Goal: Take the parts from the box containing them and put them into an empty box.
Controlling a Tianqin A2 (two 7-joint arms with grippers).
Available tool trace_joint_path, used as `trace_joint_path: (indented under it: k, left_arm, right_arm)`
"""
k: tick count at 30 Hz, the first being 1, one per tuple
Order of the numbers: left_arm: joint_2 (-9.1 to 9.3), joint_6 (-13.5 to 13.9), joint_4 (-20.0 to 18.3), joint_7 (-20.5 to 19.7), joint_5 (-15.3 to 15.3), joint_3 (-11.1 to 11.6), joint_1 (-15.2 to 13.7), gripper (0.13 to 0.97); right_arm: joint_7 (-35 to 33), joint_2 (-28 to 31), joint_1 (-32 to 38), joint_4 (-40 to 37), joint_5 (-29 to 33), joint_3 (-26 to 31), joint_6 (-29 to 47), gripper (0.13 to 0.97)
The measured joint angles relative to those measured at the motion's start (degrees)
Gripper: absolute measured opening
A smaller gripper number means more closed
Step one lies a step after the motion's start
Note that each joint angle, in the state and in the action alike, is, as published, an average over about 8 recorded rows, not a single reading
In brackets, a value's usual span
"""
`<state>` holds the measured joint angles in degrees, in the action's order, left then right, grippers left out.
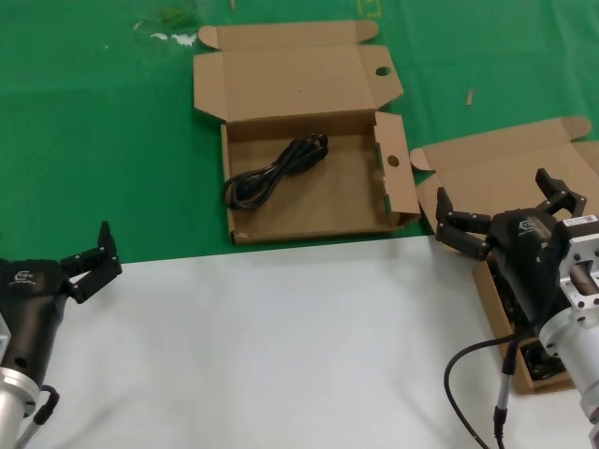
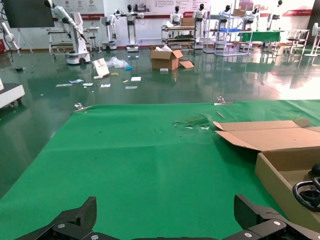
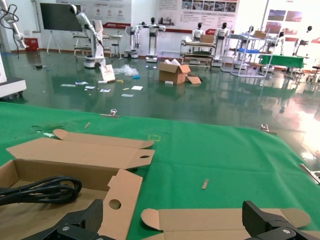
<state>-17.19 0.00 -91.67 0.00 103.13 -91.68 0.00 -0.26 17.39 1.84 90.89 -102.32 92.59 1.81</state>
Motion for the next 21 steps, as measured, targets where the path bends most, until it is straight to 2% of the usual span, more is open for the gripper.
trace_joint_path:
  k: [21]
  left_arm:
    - [0.00, 0.00, 0.00, 0.00, 0.00, 0.01, 0.00, 0.966]
  right_arm:
    - [0.00, 0.00, 0.00, 0.00, 0.00, 0.00, 0.00, 0.966]
